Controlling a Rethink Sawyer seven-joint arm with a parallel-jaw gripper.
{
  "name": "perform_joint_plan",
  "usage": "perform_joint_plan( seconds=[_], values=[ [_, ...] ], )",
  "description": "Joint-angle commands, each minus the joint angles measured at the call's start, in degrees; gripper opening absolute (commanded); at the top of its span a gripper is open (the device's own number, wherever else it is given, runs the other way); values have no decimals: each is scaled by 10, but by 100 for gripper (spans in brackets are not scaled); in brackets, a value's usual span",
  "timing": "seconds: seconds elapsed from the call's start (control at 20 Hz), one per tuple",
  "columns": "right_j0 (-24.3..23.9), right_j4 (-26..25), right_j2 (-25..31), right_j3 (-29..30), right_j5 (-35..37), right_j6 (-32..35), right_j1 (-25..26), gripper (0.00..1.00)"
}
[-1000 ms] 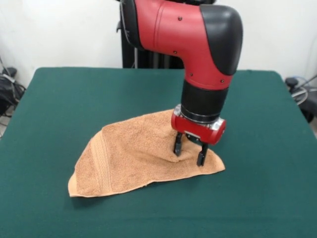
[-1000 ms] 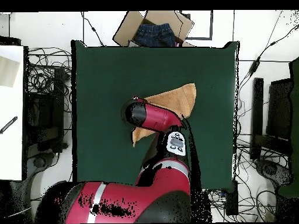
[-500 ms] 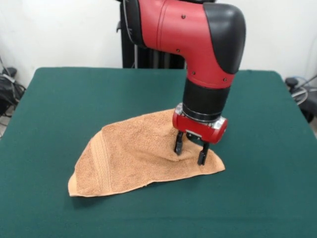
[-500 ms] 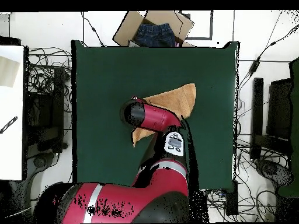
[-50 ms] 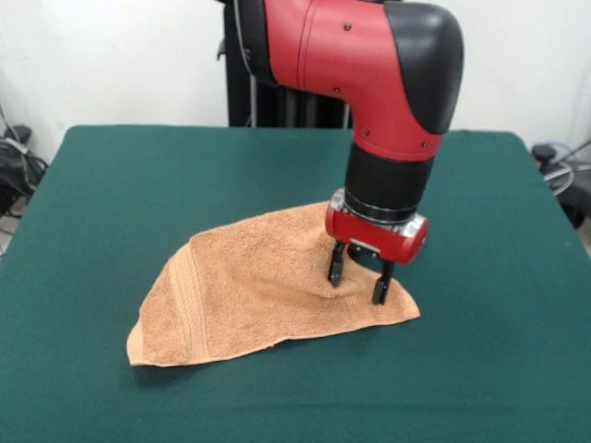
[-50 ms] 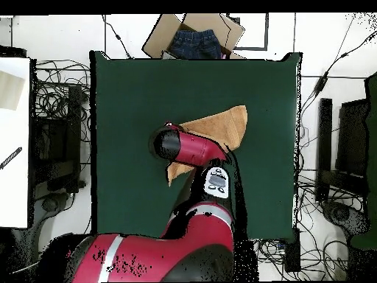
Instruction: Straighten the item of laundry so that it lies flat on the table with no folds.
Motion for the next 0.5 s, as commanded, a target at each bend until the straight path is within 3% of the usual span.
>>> perform_joint_plan(
  seconds=[0.05, 0.25, 0.5],
  values=[
    [82, 52, -22, 13, 120, 167, -52, 100],
    [89, 64, -28, 9, 154, 166, -66, 100],
    [56, 60, -9, -9, 97, 118, -23, 100]
  ],
)
